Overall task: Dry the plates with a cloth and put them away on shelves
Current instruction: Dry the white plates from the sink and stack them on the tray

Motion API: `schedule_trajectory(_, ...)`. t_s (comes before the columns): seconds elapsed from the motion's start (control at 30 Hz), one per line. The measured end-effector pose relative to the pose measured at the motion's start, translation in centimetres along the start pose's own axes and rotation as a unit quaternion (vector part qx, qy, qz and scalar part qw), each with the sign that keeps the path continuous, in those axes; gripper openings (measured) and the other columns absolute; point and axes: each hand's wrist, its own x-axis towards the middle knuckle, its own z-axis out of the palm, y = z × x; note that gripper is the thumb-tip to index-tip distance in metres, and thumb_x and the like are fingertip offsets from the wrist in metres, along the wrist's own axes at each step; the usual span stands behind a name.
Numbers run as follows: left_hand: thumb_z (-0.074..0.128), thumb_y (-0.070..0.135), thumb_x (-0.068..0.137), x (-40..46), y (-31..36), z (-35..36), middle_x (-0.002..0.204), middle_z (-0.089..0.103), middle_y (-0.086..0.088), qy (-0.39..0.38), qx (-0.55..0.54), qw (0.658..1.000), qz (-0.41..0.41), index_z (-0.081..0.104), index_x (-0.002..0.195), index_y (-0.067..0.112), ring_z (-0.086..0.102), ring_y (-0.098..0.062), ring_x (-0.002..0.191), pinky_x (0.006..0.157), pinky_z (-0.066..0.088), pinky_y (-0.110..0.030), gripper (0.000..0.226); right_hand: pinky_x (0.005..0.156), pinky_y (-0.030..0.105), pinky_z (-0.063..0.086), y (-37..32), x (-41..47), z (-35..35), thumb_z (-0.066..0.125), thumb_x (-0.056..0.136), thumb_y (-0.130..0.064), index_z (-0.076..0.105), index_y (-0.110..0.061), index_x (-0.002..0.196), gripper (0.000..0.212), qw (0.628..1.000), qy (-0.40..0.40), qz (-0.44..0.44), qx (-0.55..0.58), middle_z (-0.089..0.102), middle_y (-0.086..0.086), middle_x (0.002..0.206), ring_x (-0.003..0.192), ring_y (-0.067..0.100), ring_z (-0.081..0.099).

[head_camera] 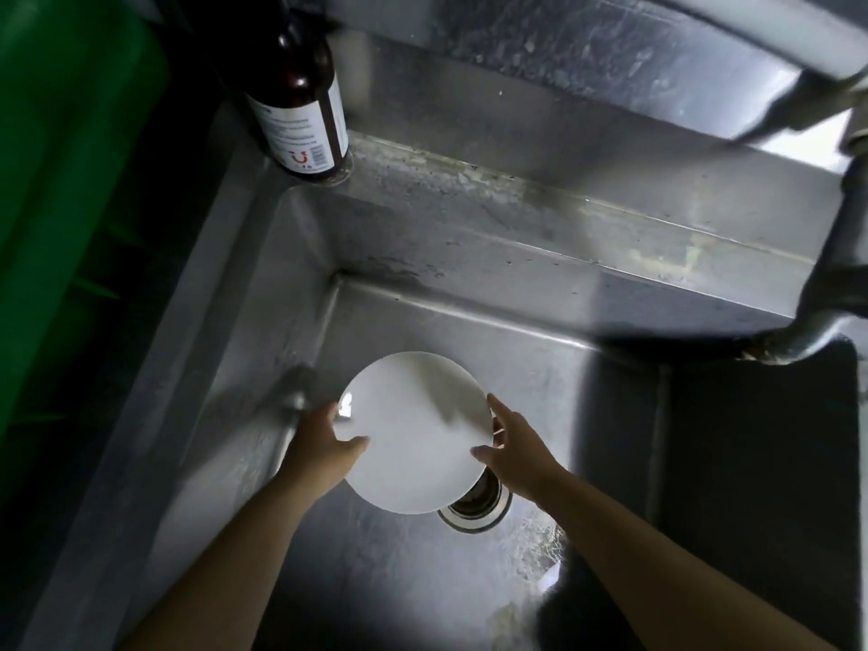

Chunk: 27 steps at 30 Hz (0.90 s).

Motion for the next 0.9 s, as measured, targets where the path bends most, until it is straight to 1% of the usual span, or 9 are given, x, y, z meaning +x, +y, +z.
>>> schedule_trajectory(0.1, 0.069, 0.030, 0.086, -2.2, 0.4, -0.7, 0.104, 0.065, 0.000, 0.028, 0.039, 0.997, 0.053, 0.058, 0.110, 0.013, 0.062, -0.019, 0.092, 0.082, 0.053, -0.035, 0.031, 0.081, 0.028, 0.051, -0.3, -2.8, -1.4, 0.058, 0.092, -0.008, 0.048, -0.030, 0.137, 0.051, 0.996, 0.081, -0.039, 0.009, 0.062, -0.001, 0.116, 0.095, 0.014, 0.060)
schedule_trajectory(0.17, 0.068, 0.034, 0.087, -4.2, 1.1, -1.4, 0.095, 0.065, -0.004, 0.033, 0.046, 0.995, 0.082, 0.057, 0.100, 0.012, 0.064, -0.020, 0.083, 0.077, 0.058, -0.040, 0.028, 0.075, 0.022, 0.053, -0.4, -4.9, -2.6, 0.056, 0.093, -0.008, 0.056, -0.032, 0.127, 0.042, 0.989, 0.138, -0.050, 0.022, 0.065, -0.003, 0.107, 0.086, 0.011, 0.061)
schedule_trajectory(0.27, 0.067, 0.032, 0.089, -7.9, 2.3, -2.4, 0.089, 0.063, -0.005, 0.024, 0.028, 0.992, 0.119, 0.053, 0.095, 0.013, 0.066, -0.021, 0.078, 0.073, 0.060, -0.045, 0.024, 0.064, 0.004, 0.041, -0.7, -8.1, -4.3, 0.054, 0.092, -0.003, 0.061, -0.027, 0.114, 0.033, 0.974, 0.202, -0.093, 0.030, 0.064, -0.005, 0.095, 0.082, 0.010, 0.059)
schedule_trajectory(0.37, 0.066, 0.024, 0.090, -11.8, 3.6, -3.1, 0.097, 0.064, 0.000, 0.015, 0.004, 0.990, 0.144, 0.054, 0.103, 0.015, 0.064, -0.020, 0.087, 0.078, 0.058, -0.043, 0.020, 0.070, 0.003, 0.041, -1.0, -11.6, -5.5, 0.056, 0.090, 0.000, 0.064, -0.022, 0.113, 0.033, 0.958, 0.245, -0.132, 0.063, 0.063, -0.007, 0.097, 0.087, 0.010, 0.059)
schedule_trajectory(0.53, 0.061, 0.016, 0.092, -17.5, 5.1, -3.7, 0.109, 0.054, 0.007, 0.004, 0.081, 0.968, 0.236, 0.047, 0.136, 0.022, 0.053, -0.016, 0.097, 0.083, 0.046, -0.030, 0.046, 0.081, 0.008, 0.043, -0.4, -17.7, -6.2, 0.058, 0.090, 0.002, 0.066, -0.018, 0.113, 0.032, 0.933, 0.286, -0.212, 0.061, 0.058, -0.015, 0.100, 0.092, 0.000, 0.054)
schedule_trajectory(0.63, 0.061, 0.009, 0.090, -20.4, 5.8, -3.9, 0.104, 0.059, 0.004, -0.017, 0.091, 0.964, 0.251, 0.053, 0.134, 0.018, 0.058, -0.018, 0.095, 0.084, 0.050, -0.033, 0.045, 0.087, 0.021, 0.048, 0.4, -20.7, -6.7, 0.058, 0.091, 0.000, 0.066, -0.018, 0.114, 0.030, 0.919, 0.310, -0.236, 0.063, 0.060, -0.009, 0.107, 0.098, 0.004, 0.057)
schedule_trajectory(0.73, 0.060, 0.008, 0.090, -23.0, 6.1, -3.7, 0.104, 0.064, 0.004, -0.041, 0.098, 0.961, 0.254, 0.056, 0.131, 0.021, 0.063, -0.020, 0.099, 0.090, 0.054, -0.042, 0.043, 0.088, 0.012, 0.045, 1.3, -23.1, -7.2, 0.058, 0.092, 0.001, 0.066, -0.015, 0.114, 0.028, 0.910, 0.322, -0.256, 0.058, 0.061, -0.005, 0.110, 0.100, 0.010, 0.058)
schedule_trajectory(0.8, 0.059, 0.012, 0.092, -24.6, 5.5, -3.1, 0.107, 0.064, 0.007, -0.050, 0.116, 0.956, 0.266, 0.055, 0.133, 0.022, 0.062, -0.018, 0.104, 0.091, 0.052, -0.037, 0.042, 0.087, 0.008, 0.043, 2.1, -24.4, -7.1, 0.057, 0.092, 0.001, 0.066, -0.014, 0.114, 0.028, 0.906, 0.324, -0.266, 0.055, 0.061, -0.004, 0.111, 0.100, 0.010, 0.059)
schedule_trajectory(0.9, 0.056, 0.014, 0.095, -26.4, 4.6, -1.8, 0.105, 0.061, 0.006, -0.040, 0.142, 0.952, 0.268, 0.054, 0.133, 0.016, 0.059, -0.016, 0.100, 0.083, 0.046, -0.028, 0.038, 0.090, 0.022, 0.049, 3.7, -25.9, -6.3, 0.058, 0.091, 0.001, 0.066, -0.014, 0.114, 0.029, 0.900, 0.333, -0.279, 0.042, 0.063, -0.002, 0.110, 0.101, 0.012, 0.060)
